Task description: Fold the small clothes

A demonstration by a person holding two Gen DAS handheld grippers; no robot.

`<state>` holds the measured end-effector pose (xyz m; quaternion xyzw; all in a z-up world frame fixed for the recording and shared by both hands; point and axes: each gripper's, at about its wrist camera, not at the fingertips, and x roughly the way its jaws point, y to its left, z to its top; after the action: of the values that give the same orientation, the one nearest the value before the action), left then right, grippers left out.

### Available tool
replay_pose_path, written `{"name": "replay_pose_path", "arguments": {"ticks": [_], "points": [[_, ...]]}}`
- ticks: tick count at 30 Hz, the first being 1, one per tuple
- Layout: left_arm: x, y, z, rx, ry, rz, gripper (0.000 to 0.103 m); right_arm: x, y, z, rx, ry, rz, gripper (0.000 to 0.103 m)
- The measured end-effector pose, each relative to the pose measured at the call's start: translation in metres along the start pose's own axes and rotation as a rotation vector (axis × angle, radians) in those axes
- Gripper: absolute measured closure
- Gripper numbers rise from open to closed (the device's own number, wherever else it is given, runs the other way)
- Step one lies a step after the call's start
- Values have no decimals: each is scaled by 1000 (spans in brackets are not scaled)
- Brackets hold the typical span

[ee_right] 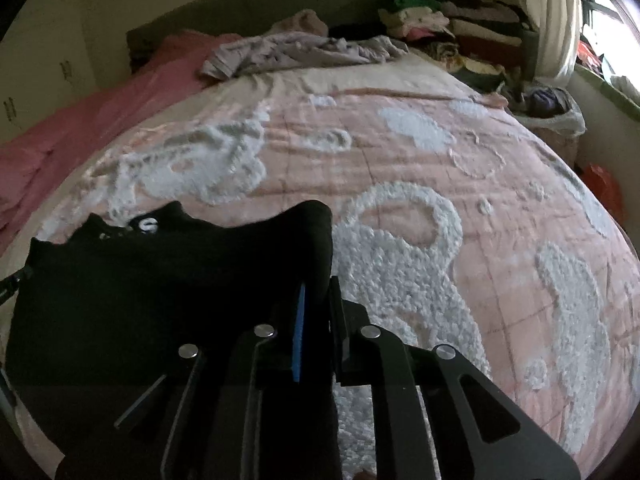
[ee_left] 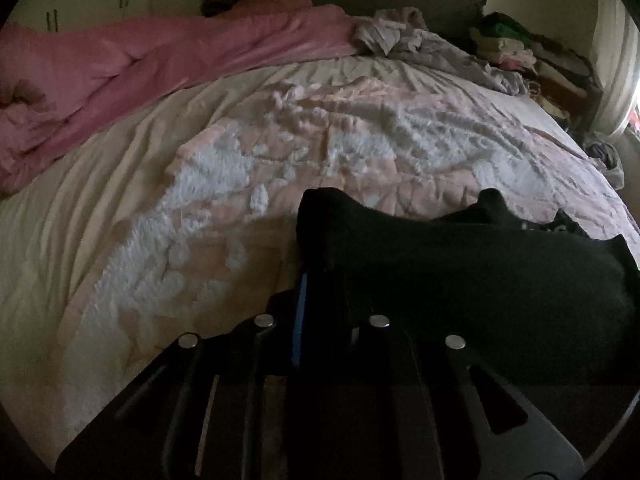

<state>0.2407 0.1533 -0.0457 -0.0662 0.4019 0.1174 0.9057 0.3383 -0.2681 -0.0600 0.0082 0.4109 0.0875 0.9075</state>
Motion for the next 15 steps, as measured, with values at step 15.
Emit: {"name": "replay_pose_path", "arguments": {"ticks": [15], "points": [[-49,-13,-10,28,-81,18,55,-43,12,-2,-30,-64,22,58]]}}
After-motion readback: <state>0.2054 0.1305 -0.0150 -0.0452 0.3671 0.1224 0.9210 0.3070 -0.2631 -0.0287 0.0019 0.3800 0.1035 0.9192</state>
